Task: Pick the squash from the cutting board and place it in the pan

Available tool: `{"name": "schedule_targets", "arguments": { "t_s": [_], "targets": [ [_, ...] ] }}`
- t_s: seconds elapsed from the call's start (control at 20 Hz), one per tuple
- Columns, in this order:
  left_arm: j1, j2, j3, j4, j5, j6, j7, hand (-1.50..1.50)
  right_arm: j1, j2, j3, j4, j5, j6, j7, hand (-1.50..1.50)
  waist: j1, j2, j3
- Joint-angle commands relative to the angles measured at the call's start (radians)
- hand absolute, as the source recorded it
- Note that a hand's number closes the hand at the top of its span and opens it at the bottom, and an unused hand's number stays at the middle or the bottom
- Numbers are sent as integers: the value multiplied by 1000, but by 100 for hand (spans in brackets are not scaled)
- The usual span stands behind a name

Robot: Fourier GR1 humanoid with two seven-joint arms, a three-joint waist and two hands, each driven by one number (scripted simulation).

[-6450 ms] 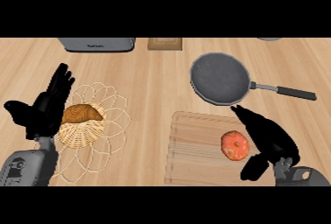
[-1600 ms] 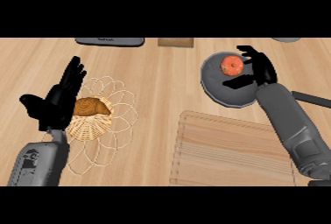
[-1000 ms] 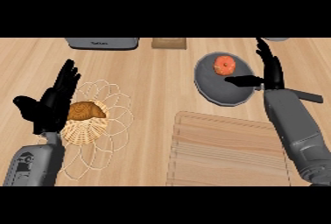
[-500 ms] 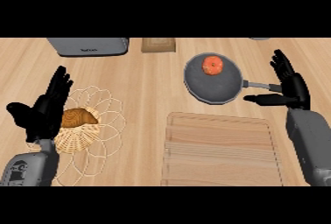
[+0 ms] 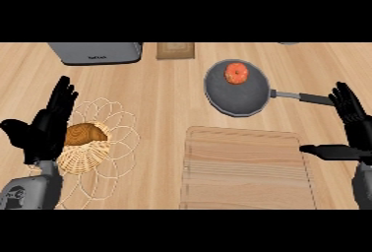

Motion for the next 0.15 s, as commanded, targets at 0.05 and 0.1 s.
{"name": "schedule_targets", "arguments": {
  "t_s": [0.05, 0.1],
  "targets": [
    [9, -13, -11, -31, 11, -6, 24, 0, 256, 28, 20, -403, -29, 4, 149, -150, 24, 9, 1],
    [-5, 6, 2, -15, 18, -23, 6, 0, 271, 40, 23, -473, -45, 3, 220, -150, 31, 12, 2]
  ]
}}
